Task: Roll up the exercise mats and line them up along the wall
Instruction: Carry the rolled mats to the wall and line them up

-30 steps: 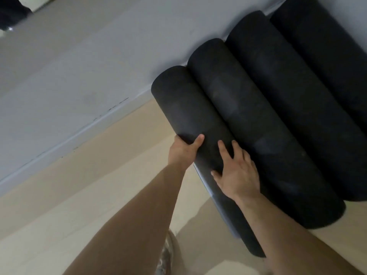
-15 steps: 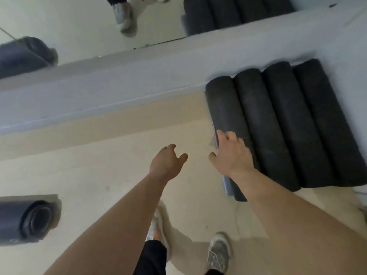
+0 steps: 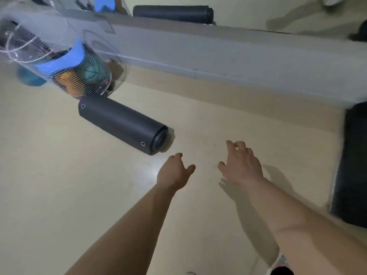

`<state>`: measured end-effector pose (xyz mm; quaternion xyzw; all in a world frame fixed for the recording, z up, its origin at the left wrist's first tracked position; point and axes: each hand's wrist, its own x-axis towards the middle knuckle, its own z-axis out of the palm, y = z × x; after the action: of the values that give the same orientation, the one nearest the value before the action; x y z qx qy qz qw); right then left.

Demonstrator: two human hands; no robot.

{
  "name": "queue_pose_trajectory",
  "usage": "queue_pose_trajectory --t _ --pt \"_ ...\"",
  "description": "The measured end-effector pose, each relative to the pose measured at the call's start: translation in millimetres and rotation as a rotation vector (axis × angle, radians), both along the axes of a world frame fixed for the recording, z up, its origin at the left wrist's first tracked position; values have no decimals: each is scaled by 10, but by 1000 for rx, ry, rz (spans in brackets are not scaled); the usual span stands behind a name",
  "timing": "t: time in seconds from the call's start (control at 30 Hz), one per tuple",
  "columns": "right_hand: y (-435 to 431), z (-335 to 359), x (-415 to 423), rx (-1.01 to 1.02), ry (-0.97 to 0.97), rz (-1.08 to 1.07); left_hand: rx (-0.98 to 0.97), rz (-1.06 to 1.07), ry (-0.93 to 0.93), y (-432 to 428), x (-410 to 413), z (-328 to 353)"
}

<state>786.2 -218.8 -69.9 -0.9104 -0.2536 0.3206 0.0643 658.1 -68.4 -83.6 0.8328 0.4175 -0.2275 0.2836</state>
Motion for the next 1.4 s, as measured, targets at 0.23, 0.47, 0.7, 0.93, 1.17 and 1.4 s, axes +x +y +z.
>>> queue_pose_trajectory --t 0.23,0.47,0.7,0.93,1.17,1.4 --pt "1543 -199 -1324 13 114 90 17 120 93 1439 -1543 -105" --pt "2816 -889 -1695 -46 215 27 -46 65 117 2760 -1751 -713" --pt "4194 -1762 -1579 -71 143 -11 14 57 133 4469 -1821 -1614" --pt "5221 -2449 -1547 -78 56 -48 114 -88 68 5839 -1625 -2414" --pt "6213 -3176 -1440 -136 -152 -50 343 -365 -115 7167 -1282 -3050" --pt "6450 -3697 -1404 -200 -279 -34 235 293 -210 8182 -955 -3585"
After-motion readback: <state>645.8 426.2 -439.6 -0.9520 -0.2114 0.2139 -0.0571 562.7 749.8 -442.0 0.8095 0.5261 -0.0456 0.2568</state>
